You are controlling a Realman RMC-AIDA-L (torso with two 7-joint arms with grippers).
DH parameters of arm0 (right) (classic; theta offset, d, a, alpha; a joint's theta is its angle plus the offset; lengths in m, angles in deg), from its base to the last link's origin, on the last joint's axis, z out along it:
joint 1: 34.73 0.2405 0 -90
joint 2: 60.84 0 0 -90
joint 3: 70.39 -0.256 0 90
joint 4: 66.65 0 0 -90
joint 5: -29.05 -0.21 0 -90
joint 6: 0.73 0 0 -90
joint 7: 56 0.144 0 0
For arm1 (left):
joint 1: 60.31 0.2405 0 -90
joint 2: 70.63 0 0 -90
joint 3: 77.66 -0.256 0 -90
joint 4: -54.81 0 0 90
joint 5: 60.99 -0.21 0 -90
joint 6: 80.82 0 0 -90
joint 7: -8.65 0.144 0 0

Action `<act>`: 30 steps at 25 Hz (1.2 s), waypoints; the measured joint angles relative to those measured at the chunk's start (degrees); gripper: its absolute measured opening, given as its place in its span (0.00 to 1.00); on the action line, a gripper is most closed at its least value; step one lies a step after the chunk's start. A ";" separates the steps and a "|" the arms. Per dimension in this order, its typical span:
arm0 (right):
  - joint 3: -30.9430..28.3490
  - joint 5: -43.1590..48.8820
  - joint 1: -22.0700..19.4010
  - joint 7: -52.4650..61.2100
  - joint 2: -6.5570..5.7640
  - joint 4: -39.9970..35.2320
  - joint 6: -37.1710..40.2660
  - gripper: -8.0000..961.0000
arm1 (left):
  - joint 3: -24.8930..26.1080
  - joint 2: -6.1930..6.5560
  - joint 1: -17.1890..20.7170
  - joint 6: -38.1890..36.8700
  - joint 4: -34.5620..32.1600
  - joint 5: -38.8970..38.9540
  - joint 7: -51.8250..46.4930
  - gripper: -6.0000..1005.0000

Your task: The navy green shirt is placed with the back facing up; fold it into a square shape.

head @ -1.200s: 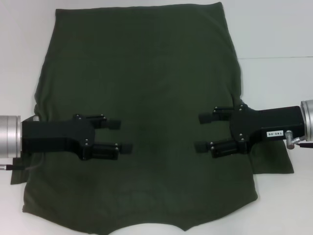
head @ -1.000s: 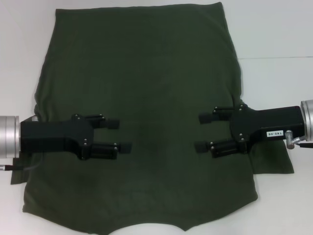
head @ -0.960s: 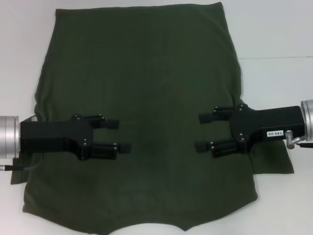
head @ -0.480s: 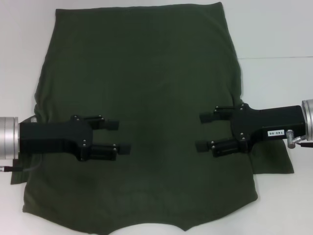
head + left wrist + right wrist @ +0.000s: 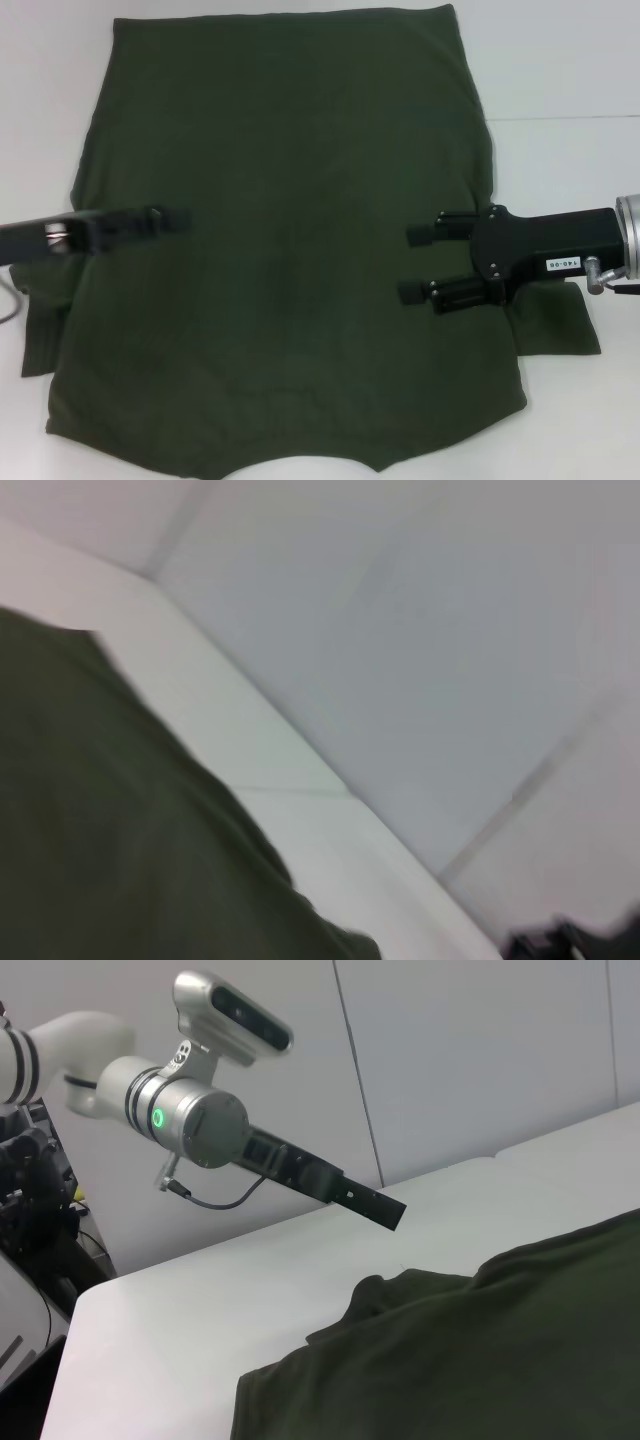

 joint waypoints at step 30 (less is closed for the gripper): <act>0.08 1.59 2.70 2.67 -0.26 -0.14 -1.57 0.95 | 8.90 -0.02 6.02 21.18 -4.16 -16.76 -17.74 0.87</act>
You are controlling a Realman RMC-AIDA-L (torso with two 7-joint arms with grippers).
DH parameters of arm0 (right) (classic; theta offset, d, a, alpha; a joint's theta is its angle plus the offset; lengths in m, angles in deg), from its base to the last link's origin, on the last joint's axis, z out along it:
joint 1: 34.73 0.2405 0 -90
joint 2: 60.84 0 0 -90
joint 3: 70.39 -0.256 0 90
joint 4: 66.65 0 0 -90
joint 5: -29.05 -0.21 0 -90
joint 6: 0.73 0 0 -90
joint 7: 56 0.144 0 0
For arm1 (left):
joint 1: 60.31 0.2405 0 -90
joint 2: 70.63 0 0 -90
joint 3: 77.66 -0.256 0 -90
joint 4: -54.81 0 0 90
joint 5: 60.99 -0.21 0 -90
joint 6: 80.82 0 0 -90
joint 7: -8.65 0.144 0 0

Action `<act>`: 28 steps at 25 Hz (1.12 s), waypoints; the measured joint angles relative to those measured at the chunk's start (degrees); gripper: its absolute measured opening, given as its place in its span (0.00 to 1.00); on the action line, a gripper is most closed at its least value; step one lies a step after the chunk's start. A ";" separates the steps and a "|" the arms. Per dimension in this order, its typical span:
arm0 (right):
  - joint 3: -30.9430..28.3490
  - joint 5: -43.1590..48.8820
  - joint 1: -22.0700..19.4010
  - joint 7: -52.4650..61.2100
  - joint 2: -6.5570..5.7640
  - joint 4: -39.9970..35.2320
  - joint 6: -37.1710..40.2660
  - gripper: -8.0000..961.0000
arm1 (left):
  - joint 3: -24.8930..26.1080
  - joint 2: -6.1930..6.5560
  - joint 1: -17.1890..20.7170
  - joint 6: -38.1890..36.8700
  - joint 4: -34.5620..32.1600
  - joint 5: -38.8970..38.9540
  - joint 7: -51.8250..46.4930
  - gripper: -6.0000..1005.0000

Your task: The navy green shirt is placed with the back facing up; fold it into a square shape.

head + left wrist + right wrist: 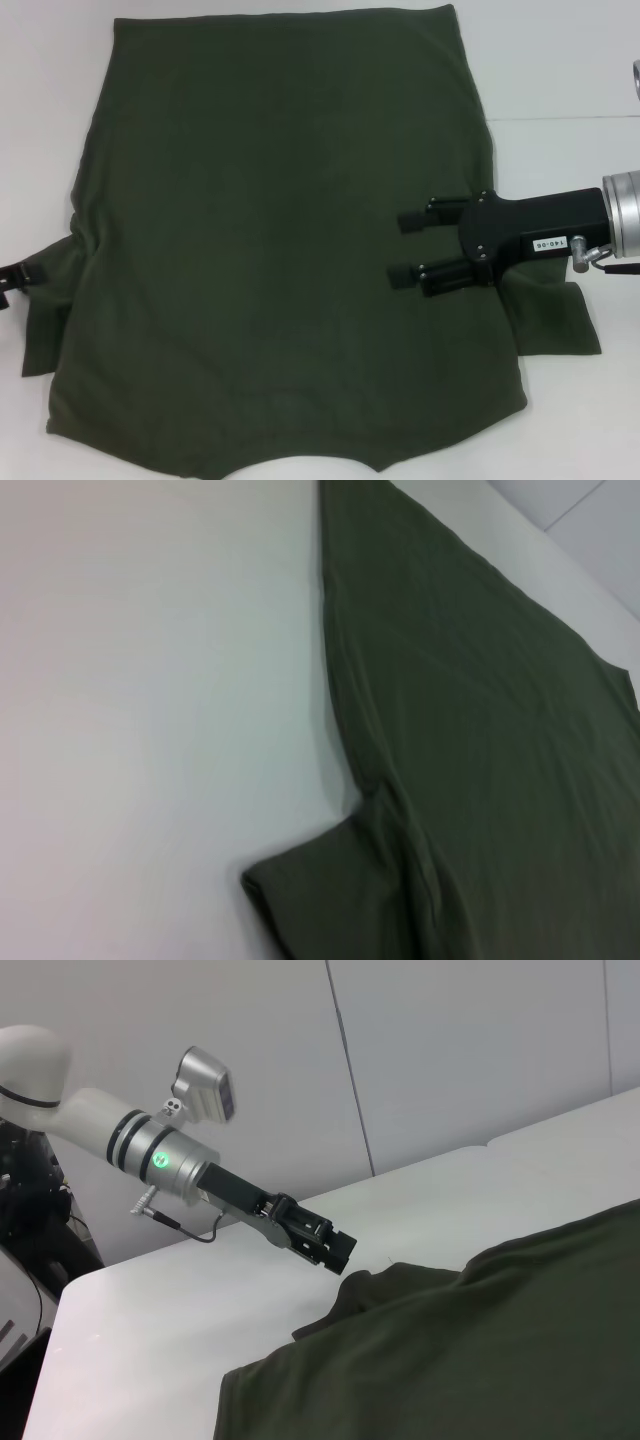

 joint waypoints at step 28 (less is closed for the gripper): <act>0.00 0.00 0.32 0.05 -0.09 0.00 -0.26 0.95 | -4.50 -0.20 -1.68 6.30 5.36 -0.11 0.00 0.69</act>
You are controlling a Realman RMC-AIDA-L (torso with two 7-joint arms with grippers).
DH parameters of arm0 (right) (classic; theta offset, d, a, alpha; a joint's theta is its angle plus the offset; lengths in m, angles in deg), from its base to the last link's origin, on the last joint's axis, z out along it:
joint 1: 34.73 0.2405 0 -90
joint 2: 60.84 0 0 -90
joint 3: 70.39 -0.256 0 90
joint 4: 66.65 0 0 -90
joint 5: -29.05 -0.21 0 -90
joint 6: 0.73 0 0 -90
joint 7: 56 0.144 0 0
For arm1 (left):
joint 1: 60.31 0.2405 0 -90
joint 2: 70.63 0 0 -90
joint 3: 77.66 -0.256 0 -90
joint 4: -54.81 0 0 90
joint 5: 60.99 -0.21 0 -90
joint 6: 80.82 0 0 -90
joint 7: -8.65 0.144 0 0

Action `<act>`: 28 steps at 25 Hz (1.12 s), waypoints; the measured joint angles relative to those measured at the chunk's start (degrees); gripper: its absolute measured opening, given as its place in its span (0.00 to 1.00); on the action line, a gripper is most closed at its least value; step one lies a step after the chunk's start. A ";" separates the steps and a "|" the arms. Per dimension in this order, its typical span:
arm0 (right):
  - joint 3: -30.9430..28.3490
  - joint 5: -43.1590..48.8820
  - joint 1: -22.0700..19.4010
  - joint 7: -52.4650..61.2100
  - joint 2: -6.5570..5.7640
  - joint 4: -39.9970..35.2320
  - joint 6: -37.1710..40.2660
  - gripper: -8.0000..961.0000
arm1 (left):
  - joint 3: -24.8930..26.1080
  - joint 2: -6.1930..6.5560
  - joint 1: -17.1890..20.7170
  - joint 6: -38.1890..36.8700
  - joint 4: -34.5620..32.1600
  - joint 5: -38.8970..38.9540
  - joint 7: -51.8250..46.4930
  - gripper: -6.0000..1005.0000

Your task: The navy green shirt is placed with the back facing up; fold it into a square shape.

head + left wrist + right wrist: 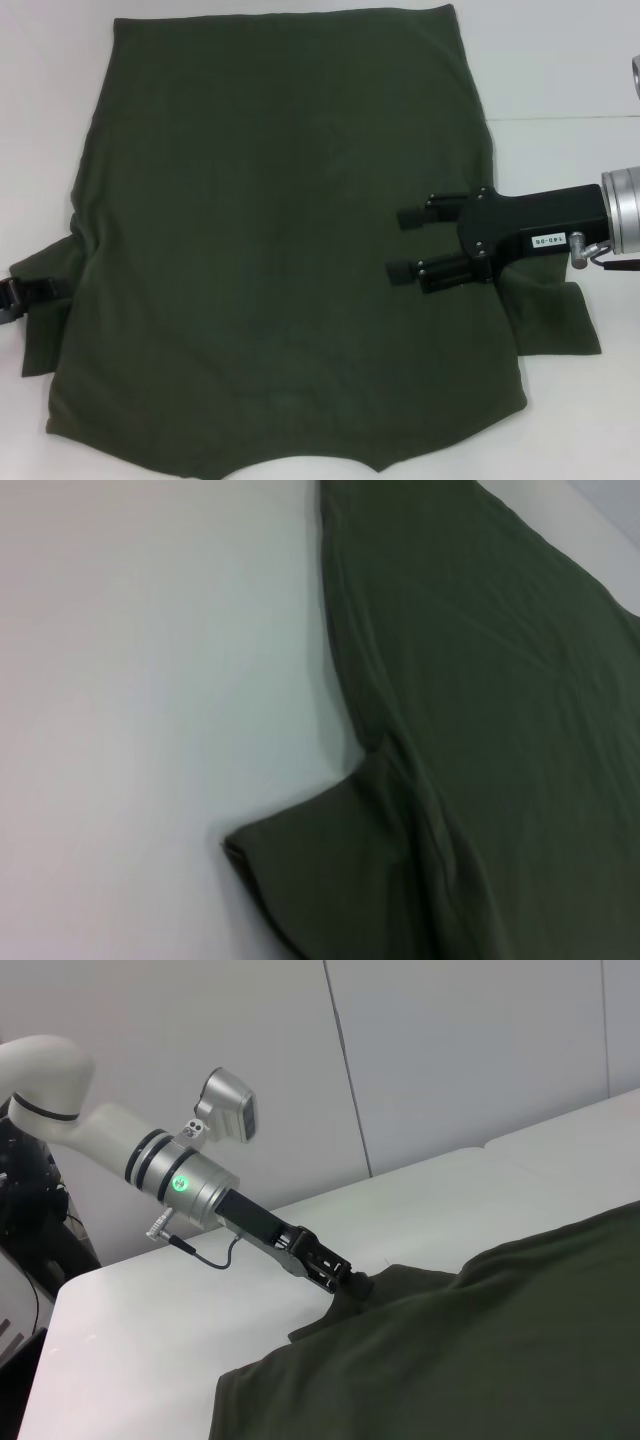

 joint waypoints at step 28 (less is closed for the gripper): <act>0.00 0.00 0.20 0.26 0.09 0.00 0.00 0.95 | -0.64 0.20 -0.24 2.37 0.61 -0.80 -0.64 0.03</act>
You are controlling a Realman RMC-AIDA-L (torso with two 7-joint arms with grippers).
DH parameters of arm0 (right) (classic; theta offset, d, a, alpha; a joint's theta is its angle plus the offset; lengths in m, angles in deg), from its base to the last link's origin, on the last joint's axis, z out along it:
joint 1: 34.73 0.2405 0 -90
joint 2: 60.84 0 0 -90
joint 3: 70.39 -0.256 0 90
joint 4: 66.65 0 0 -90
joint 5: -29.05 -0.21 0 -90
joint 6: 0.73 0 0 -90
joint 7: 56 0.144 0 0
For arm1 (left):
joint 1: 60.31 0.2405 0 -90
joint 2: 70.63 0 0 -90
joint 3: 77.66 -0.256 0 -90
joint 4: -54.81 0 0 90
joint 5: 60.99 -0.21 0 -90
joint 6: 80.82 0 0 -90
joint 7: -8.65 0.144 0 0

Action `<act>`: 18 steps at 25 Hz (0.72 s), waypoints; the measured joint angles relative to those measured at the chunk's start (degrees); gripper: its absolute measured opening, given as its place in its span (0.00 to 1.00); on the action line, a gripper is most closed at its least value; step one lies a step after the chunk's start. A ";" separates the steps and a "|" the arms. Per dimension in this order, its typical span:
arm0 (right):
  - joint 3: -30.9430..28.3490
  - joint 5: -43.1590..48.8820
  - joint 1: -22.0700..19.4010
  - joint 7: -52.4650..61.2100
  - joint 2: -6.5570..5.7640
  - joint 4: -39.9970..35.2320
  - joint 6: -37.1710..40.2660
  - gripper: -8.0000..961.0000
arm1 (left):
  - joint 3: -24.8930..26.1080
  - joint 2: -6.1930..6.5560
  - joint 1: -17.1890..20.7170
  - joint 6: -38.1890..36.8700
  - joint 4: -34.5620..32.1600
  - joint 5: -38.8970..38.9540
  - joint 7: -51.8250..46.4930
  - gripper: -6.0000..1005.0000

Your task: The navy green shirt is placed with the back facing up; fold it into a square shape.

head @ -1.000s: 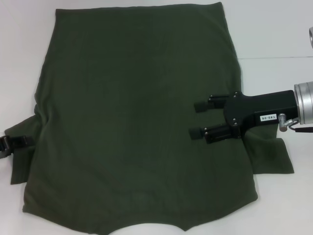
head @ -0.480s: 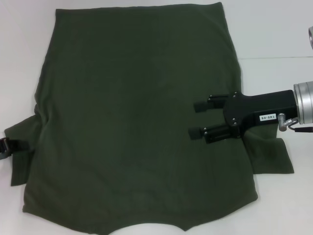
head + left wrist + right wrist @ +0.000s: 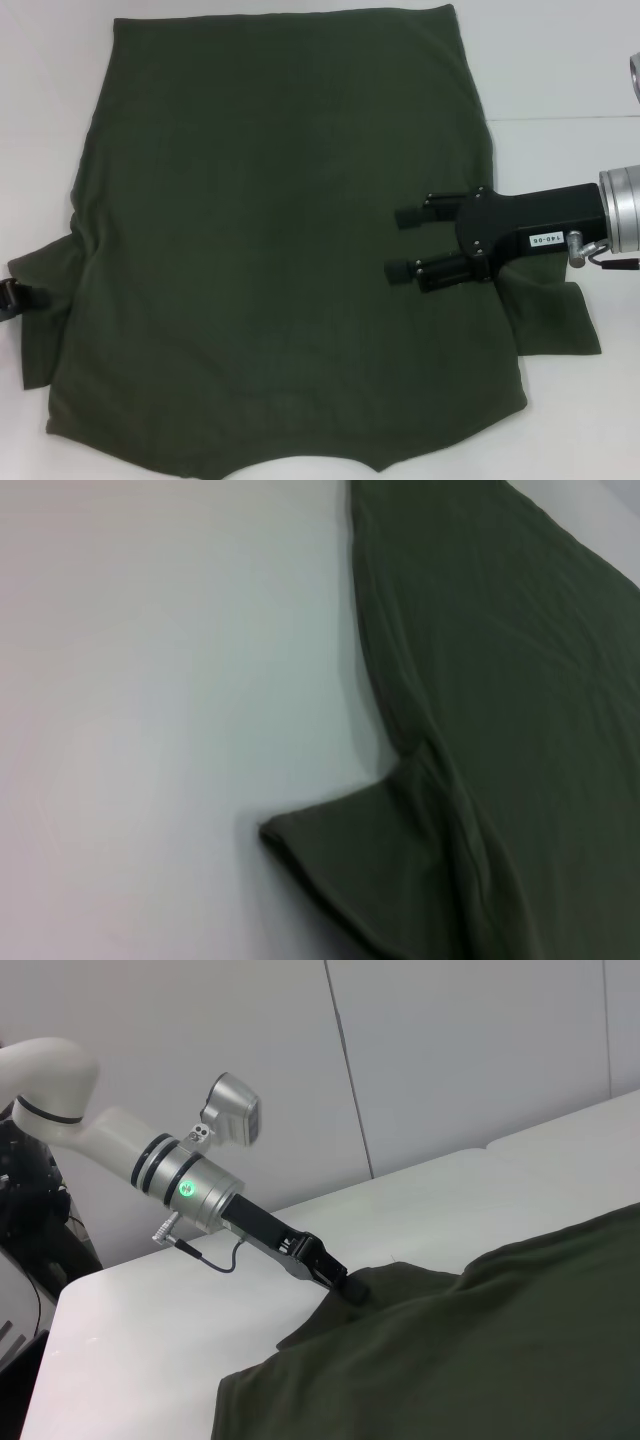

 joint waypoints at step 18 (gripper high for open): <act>0.00 1.86 -0.06 -0.93 0.69 0.00 -0.81 0.95 | -1.19 8.71 -12.86 -8.66 -5.36 -18.16 -3.96 0.01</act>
